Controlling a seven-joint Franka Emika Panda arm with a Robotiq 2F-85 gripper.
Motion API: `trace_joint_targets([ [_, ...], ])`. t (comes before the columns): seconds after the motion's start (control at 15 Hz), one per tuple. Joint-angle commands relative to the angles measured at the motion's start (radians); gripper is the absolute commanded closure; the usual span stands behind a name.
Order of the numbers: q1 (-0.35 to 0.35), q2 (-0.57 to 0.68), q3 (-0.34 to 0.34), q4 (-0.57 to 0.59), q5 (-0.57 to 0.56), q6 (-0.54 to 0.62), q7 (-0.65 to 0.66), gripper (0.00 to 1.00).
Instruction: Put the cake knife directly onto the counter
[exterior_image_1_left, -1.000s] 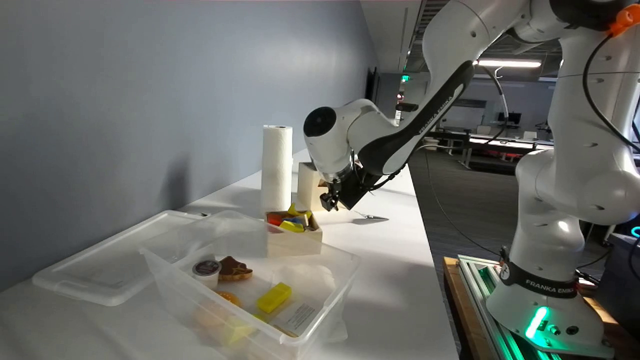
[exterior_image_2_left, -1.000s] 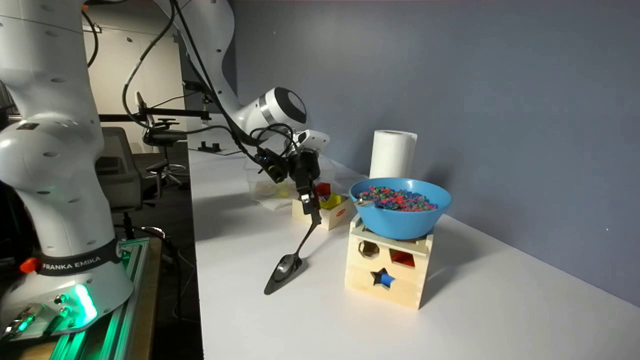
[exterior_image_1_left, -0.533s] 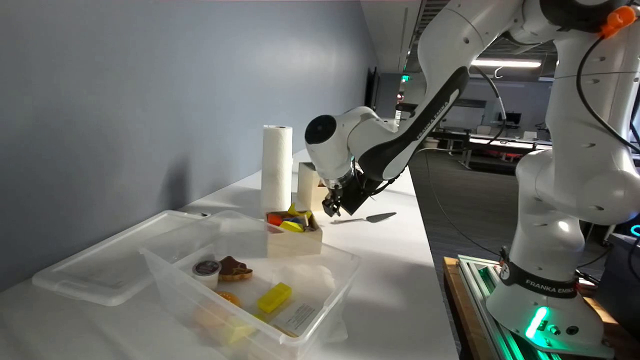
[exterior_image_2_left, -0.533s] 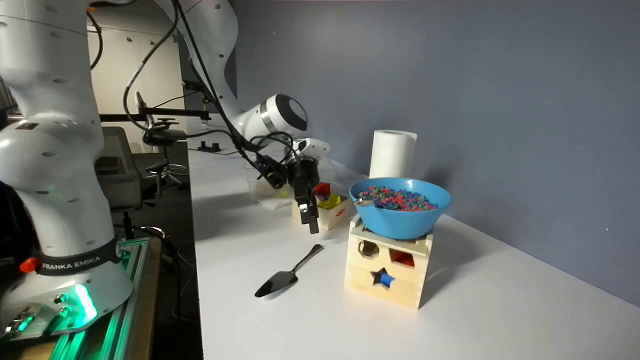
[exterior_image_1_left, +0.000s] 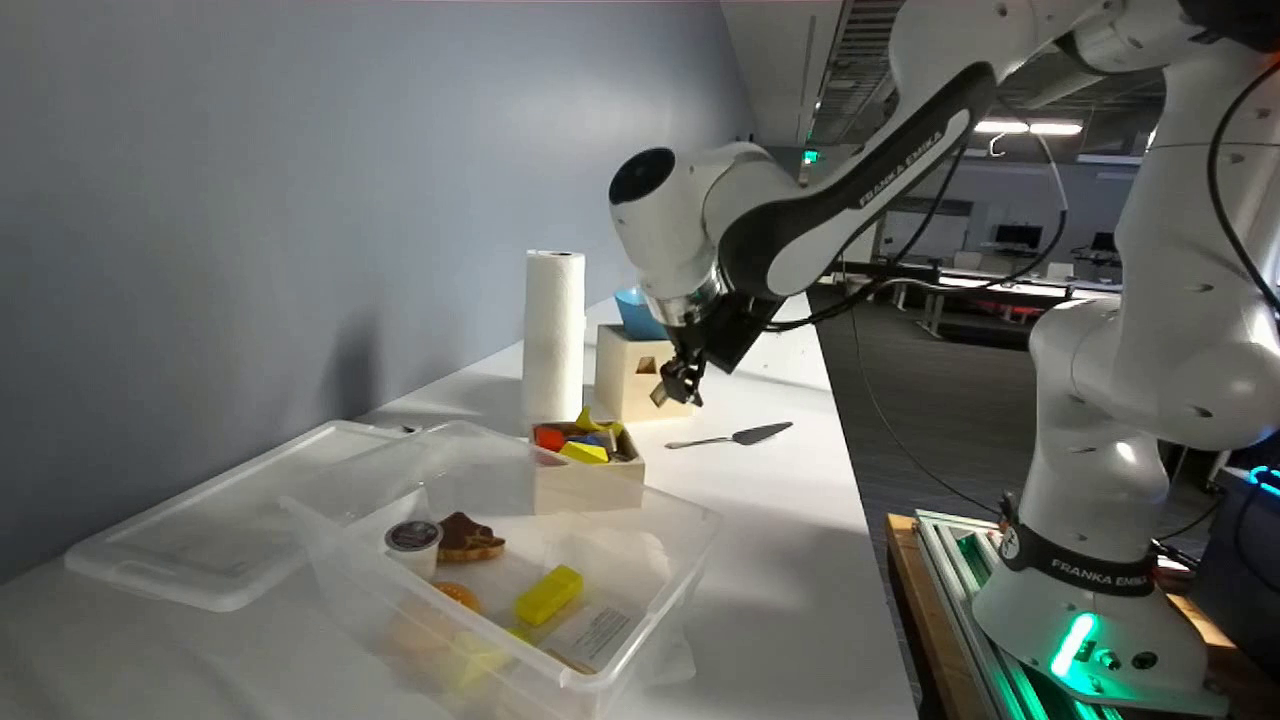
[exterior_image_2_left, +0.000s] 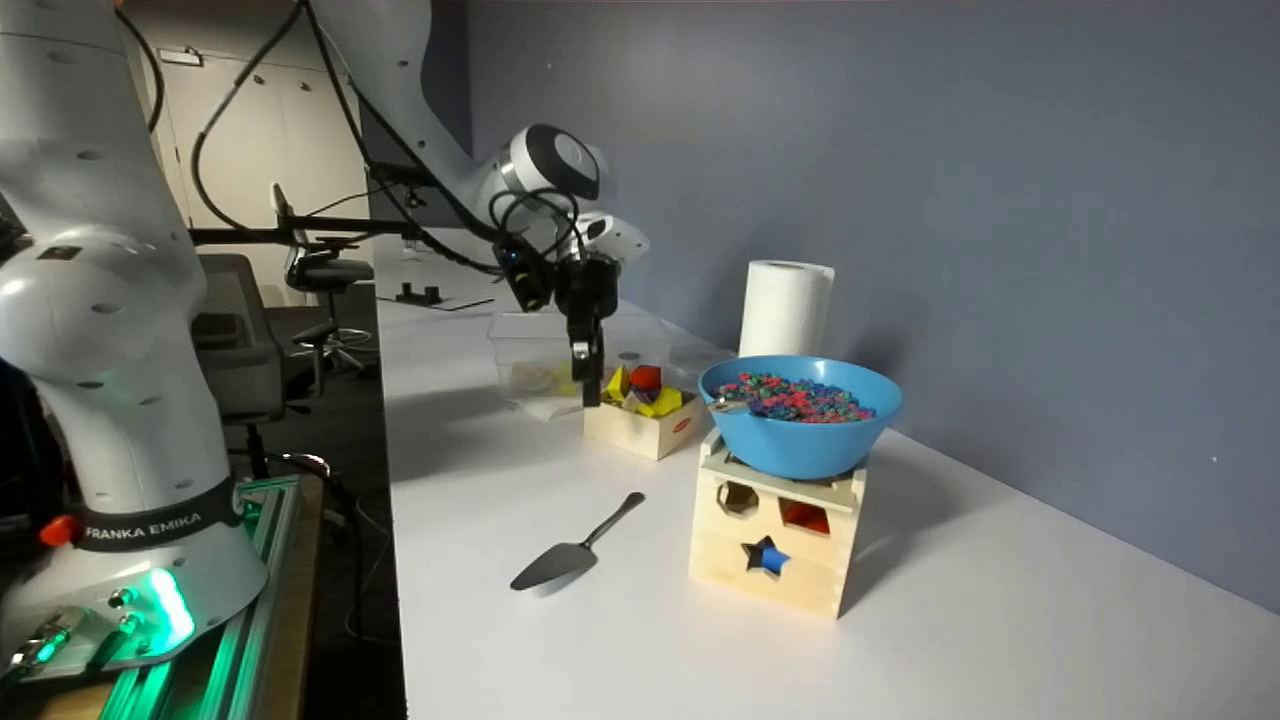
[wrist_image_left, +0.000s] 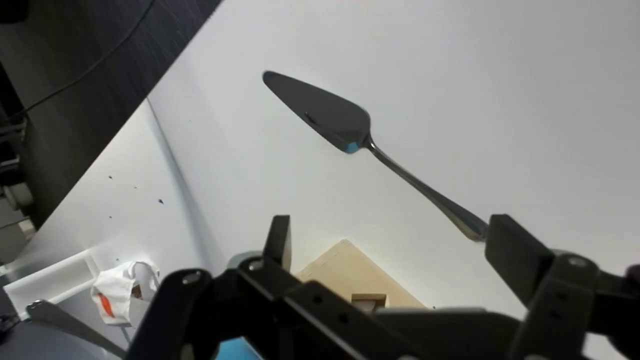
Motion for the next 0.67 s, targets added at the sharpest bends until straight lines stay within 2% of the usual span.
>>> trace_joint_targets([
  [0.0, 0.017, -0.166, 0.014, 0.004, 0.158, -0.140, -0.260, 0.00],
  [0.27, 0.019, -0.283, 0.020, 0.046, 0.293, -0.265, -0.525, 0.00],
  [0.53, 0.020, -0.349, 0.003, 0.070, 0.381, -0.351, -0.756, 0.00],
  [0.6, -0.001, -0.317, 0.032, 0.064, 0.336, -0.312, -0.658, 0.00],
])
